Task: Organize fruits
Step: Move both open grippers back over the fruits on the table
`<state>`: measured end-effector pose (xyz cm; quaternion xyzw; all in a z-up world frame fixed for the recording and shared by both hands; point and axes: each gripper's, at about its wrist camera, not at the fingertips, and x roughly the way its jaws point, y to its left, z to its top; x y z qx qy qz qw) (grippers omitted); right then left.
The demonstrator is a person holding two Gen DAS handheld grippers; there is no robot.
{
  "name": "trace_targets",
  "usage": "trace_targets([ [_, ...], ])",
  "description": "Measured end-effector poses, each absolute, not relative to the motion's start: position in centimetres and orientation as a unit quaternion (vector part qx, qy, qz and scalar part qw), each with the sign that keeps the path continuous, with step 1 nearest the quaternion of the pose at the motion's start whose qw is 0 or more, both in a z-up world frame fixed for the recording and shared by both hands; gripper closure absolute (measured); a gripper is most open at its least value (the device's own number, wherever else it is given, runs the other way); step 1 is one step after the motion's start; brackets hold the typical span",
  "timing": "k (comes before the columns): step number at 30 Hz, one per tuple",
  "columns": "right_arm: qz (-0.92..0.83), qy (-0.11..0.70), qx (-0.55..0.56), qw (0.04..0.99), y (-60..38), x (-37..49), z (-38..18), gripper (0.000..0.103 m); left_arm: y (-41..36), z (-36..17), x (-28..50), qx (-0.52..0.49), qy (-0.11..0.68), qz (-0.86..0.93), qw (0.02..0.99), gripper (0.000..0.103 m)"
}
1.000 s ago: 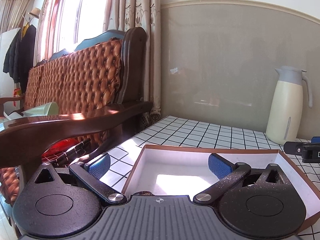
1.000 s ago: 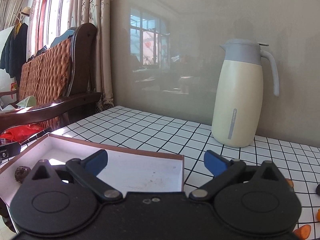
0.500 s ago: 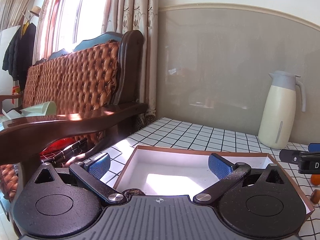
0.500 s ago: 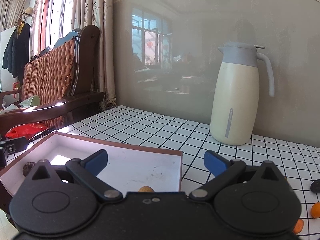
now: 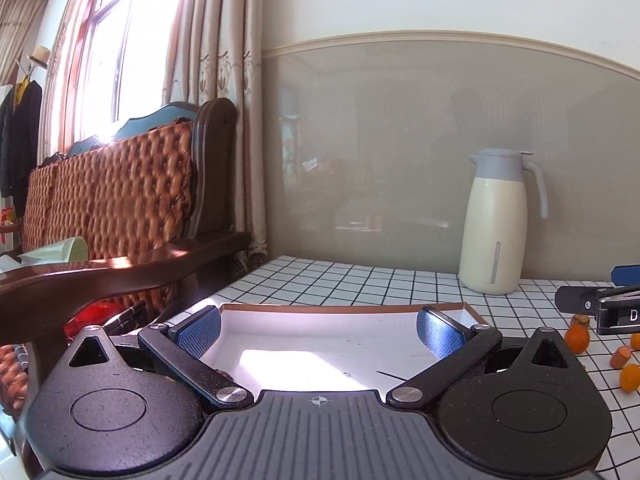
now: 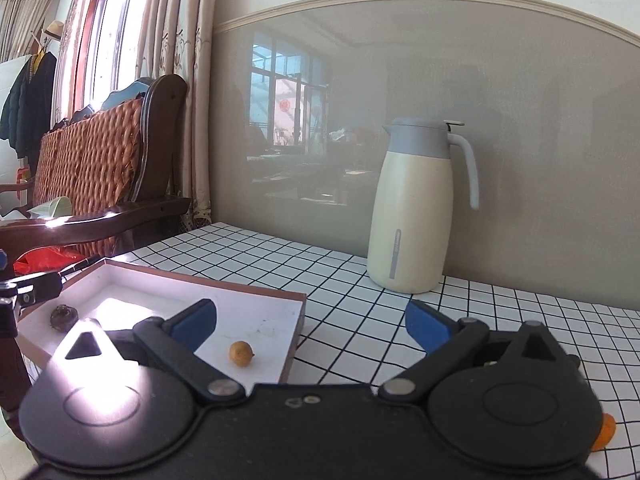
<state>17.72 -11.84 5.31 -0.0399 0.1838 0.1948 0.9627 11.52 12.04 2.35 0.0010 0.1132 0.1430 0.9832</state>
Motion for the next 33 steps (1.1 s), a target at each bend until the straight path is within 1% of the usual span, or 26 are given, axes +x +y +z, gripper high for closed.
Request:
trace_targets([
  [6,0.167,0.177,-0.046,0.969,-14.7,15.5,5.5,0.009,8.9,2.2,11.5,0.014,0.114,0.105,0.988,0.000],
  [12,0.133,0.189,-0.054,0.971,-18.3,14.5,4.9,0.016,5.7,1.6,12.6,0.028,0.120,0.075,0.990,0.000],
  [17,0.104,0.204,-0.057,0.972,-21.0,14.0,4.2,0.020,3.2,1.1,13.4,0.033,0.126,0.045,0.990,0.000],
  [33,0.015,0.230,-0.059,0.971,-28.4,14.2,1.9,0.025,-5.4,-0.8,16.1,0.058,0.147,-0.052,0.986,0.000],
])
